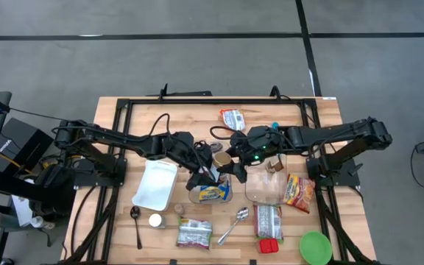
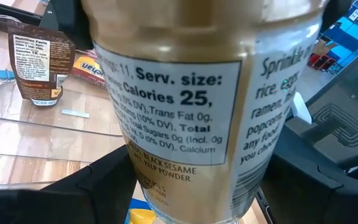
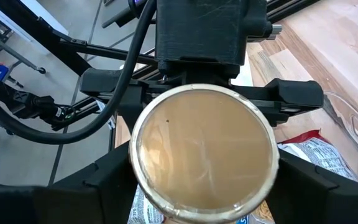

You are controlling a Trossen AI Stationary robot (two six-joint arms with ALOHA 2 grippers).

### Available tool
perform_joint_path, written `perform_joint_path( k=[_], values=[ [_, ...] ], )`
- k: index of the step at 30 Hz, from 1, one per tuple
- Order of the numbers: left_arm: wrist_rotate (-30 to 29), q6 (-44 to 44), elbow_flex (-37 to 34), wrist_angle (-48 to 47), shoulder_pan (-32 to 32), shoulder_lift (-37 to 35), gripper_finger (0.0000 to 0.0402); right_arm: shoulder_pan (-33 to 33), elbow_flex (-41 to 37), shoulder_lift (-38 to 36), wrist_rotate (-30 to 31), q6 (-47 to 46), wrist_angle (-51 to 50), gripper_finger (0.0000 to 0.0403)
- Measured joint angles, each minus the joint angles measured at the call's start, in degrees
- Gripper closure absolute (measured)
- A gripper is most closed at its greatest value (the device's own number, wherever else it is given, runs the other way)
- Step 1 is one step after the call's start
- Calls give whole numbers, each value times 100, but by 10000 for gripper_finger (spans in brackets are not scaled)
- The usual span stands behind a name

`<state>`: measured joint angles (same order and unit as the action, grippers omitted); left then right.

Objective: Pick & Place Food Item
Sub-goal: Put the gold spice bottle into the right transparent bin

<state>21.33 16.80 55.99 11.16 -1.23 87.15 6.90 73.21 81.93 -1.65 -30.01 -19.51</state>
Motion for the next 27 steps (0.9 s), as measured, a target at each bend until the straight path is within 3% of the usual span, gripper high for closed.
perform_joint_path(
  k=[12, 21, 27],
  values=[
    [-9, 14, 0, -25, 4, -12, 30, 4, -7, -24, -14, 1, -113, 126],
    [-7, 15, -22, -449, 175, -385, 30, 4, -11, -283, 248, -51, -654, 127],
    [-11, 15, -20, -641, 380, -721, 41, 116, -7, -765, 1006, -244, -1344, 127]
  ],
)
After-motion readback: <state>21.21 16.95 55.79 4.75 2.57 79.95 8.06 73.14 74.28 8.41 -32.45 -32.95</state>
